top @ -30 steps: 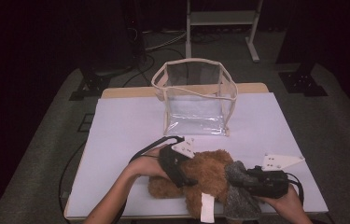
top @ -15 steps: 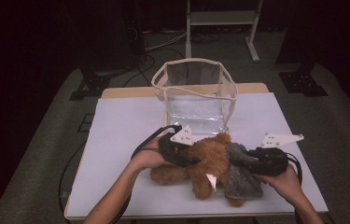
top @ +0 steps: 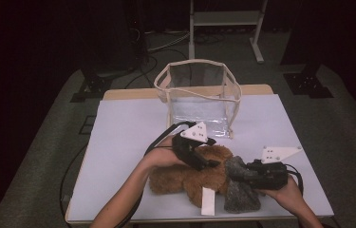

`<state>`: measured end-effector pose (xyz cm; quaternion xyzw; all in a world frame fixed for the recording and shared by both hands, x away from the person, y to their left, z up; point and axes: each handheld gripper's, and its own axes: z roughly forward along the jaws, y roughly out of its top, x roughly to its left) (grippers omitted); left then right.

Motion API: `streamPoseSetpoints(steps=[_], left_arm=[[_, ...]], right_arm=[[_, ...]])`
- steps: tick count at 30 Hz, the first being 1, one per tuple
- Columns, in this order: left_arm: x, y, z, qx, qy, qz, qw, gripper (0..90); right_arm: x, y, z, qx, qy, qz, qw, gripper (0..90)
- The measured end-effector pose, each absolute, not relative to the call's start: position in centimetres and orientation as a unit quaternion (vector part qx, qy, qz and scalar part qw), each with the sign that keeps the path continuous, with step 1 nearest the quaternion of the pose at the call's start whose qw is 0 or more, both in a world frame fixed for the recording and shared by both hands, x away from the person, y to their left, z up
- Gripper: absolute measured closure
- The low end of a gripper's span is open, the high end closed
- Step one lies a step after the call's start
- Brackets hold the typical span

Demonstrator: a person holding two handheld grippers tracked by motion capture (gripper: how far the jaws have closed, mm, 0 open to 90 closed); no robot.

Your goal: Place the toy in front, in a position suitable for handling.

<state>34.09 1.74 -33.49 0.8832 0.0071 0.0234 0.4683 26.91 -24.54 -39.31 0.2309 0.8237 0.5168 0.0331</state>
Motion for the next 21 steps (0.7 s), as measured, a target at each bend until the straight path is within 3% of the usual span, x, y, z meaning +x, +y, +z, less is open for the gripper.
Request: streamPoseSetpoints(steps=[3, 6, 8, 21], left_arm=[[34.4, 0.9, -33.5, 0.883, 0.002, 0.023, 0.469, 48.8], [34.4, 0.3, -34.0, 0.886, 0.003, 0.041, 0.461, 71.5], [34.5, 0.1, -34.2, 0.886, 0.012, 0.043, 0.461, 80.5], [35.5, -0.9, -31.0, 0.873, 0.026, 0.076, 0.481, 84.1]], right_arm=[[26.7, -24.8, -39.7, 0.23, 0.826, 0.515, 0.028, 62.7], [26.7, -25.1, -40.0, 0.233, 0.823, 0.517, 0.026, 61.9], [26.8, -25.3, -39.9, 0.238, 0.822, 0.517, 0.03, 61.2], [27.8, -26.9, -38.0, 0.264, 0.803, 0.53, 0.064, 61.6]])
